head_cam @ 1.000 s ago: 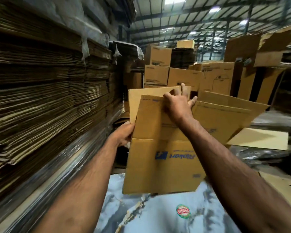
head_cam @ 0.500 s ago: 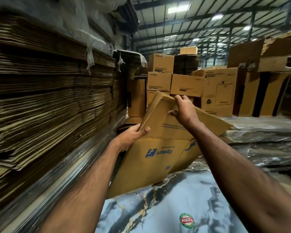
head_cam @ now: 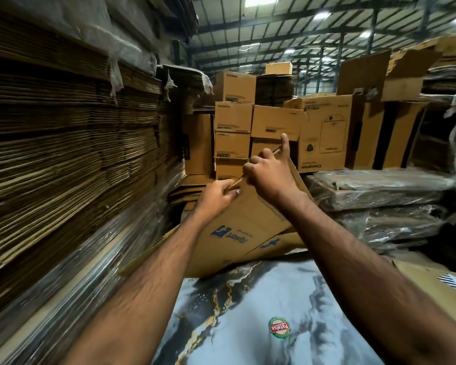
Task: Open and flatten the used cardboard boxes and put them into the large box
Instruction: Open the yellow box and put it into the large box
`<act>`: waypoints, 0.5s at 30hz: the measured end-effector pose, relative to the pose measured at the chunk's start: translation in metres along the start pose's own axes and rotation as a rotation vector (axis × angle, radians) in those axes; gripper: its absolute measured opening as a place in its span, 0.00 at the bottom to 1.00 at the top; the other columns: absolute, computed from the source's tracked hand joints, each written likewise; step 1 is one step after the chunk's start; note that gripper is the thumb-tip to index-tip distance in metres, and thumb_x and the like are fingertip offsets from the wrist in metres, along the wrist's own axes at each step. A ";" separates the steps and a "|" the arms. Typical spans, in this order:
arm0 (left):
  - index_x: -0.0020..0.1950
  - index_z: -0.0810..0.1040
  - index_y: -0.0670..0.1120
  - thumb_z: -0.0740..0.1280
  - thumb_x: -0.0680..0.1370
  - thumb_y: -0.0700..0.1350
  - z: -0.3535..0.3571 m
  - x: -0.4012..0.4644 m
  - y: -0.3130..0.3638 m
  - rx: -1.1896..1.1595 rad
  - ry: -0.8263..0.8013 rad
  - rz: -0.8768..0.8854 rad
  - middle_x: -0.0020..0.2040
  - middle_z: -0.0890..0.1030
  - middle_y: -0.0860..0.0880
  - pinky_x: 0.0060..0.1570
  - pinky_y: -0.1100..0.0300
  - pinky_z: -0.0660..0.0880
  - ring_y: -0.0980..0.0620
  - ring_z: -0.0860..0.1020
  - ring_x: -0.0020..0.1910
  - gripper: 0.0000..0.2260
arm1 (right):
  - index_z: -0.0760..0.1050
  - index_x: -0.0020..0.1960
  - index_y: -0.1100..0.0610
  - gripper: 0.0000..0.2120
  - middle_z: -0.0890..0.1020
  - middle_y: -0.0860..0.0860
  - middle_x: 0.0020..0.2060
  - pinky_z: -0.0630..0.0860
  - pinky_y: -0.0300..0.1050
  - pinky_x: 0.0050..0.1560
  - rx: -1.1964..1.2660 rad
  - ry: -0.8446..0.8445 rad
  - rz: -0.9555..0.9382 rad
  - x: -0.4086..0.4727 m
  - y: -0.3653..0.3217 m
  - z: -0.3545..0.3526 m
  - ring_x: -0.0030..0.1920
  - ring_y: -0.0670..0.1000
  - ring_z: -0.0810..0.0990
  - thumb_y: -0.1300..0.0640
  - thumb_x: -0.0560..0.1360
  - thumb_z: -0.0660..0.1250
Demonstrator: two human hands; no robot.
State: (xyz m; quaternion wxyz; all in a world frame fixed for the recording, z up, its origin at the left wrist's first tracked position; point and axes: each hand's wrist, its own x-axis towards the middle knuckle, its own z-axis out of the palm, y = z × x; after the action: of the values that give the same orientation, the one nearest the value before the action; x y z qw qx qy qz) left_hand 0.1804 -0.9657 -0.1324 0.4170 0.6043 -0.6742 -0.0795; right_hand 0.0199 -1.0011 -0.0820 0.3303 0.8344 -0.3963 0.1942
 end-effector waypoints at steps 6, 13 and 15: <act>0.53 0.79 0.51 0.71 0.77 0.50 -0.028 -0.009 -0.056 0.344 -0.312 -0.166 0.50 0.81 0.51 0.47 0.56 0.74 0.52 0.79 0.50 0.07 | 0.79 0.54 0.43 0.06 0.82 0.43 0.51 0.47 0.69 0.74 0.089 0.029 0.282 -0.043 0.040 0.039 0.61 0.52 0.75 0.49 0.77 0.68; 0.54 0.81 0.45 0.68 0.79 0.46 -0.004 -0.055 -0.108 0.476 -0.278 -0.167 0.52 0.84 0.46 0.48 0.55 0.73 0.45 0.80 0.54 0.07 | 0.79 0.55 0.48 0.11 0.80 0.49 0.52 0.64 0.59 0.63 0.084 -0.136 0.349 -0.072 0.035 0.056 0.58 0.54 0.77 0.59 0.76 0.67; 0.56 0.81 0.46 0.67 0.79 0.47 0.013 -0.062 -0.104 0.499 -0.245 -0.126 0.54 0.83 0.45 0.49 0.53 0.75 0.43 0.80 0.56 0.08 | 0.77 0.58 0.51 0.12 0.80 0.52 0.54 0.71 0.57 0.59 0.099 -0.295 0.280 -0.071 0.025 0.054 0.58 0.56 0.78 0.60 0.76 0.67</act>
State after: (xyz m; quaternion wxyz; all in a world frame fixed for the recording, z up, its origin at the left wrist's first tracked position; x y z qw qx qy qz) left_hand 0.2447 -0.9431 -0.2332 0.1649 0.7150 -0.6794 -0.0091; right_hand -0.0395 -1.0128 -0.1517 0.1972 0.8058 -0.5423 0.1330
